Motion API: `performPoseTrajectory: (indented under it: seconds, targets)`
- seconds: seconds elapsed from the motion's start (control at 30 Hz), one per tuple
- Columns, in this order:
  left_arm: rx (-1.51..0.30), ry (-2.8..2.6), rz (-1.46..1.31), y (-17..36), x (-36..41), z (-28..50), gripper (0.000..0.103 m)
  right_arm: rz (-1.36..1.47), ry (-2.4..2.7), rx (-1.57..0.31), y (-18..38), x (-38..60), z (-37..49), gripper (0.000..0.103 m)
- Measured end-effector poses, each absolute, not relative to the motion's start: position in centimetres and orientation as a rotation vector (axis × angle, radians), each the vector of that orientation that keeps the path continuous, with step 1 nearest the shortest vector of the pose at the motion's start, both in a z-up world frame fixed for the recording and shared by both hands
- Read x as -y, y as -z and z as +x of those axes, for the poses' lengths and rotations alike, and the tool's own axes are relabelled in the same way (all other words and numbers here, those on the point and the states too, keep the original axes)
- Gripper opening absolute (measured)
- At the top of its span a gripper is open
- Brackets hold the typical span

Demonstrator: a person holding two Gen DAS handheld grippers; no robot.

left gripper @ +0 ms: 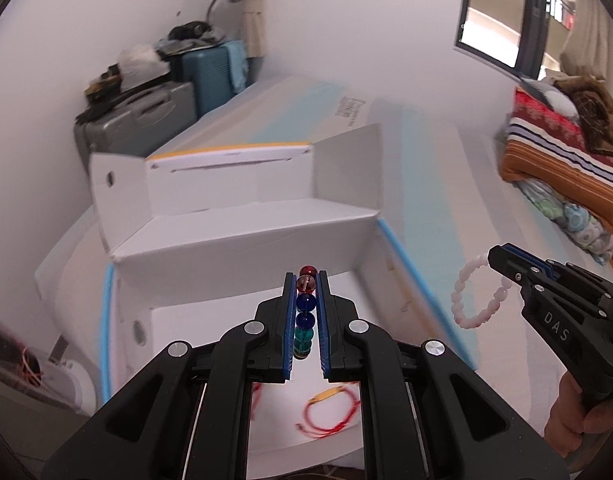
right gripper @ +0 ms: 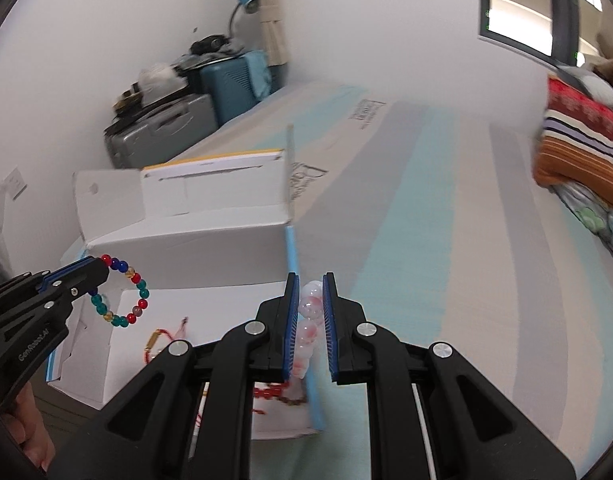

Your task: Organize jewelry

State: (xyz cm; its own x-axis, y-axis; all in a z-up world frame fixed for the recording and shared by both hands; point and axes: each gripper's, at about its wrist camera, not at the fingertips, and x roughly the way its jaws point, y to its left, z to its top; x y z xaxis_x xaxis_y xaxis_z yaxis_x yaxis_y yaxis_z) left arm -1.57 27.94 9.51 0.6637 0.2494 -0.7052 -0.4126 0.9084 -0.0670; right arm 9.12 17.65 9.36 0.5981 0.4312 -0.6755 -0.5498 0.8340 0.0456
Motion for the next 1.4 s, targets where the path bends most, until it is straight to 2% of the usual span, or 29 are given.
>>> performPoseTrajectory:
  seconds: [0.67, 0.87, 0.9, 0.93, 1.0, 1.03, 1.07, 1.13, 1.2, 1.27, 1.33, 1.4]
  targets:
    - [-0.895, -0.457, -0.314, -1.5, -34.3, -3.0, 0.009, -0.285, -0.576, -0.959, 1.0, -25.5, 9.8, 0.011]
    - [-0.914, -0.467, -0.307, -0.9, -34.5, -2.9, 0.010, -0.277, -0.582, -0.978, 1.5, -25.4, 10.1, 0.013]
    - [-0.913, -0.473, -0.302, -1.0, -34.3, -2.8, 0.010, -0.274, -0.590, -0.975, 1.4, -25.3, 10.0, 0.015]
    - [-0.908, -0.483, -0.297, -1.2, -34.3, -3.0, 0.011, -0.270, -0.600, -0.966, 1.1, -25.3, 9.8, 0.024]
    - [-0.898, -0.492, -0.293, -1.7, -34.1, -3.2, 0.013, -0.253, -0.609, -0.930, 0.2, -24.8, 9.4, 0.035]
    - [-0.889, -0.497, -0.294, -2.0, -33.9, -3.5, 0.025, -0.245, -0.615, -0.911, -0.4, -24.4, 9.1, 0.037]
    - [-0.877, -0.506, -0.297, -2.4, -33.8, -3.8, 0.044, -0.239, -0.623, -0.895, -0.9, -24.1, 8.8, 0.040]
    - [-0.827, -0.525, -0.294, -3.5, -33.4, -4.7, 0.065, -0.223, -0.635, -0.848, -2.1, -23.2, 8.0, 0.053]
    - [-0.797, -0.541, -0.268, -4.4, -32.7, -5.4, 0.072, -0.223, -0.636, -0.806, -3.1, -22.4, 7.2, 0.057]
    - [-0.758, -0.553, -0.251, -5.5, -31.8, -6.5, 0.087, -0.218, -0.636, -0.762, -4.1, -21.5, 6.3, 0.064]
    - [-0.731, -0.555, -0.243, -6.1, -31.1, -7.4, 0.092, -0.207, -0.627, -0.720, -4.9, -20.4, 5.3, 0.073]
    - [-0.703, -0.561, -0.237, -6.7, -30.2, -8.5, 0.097, -0.201, -0.627, -0.699, -5.4, -19.6, 4.4, 0.078]
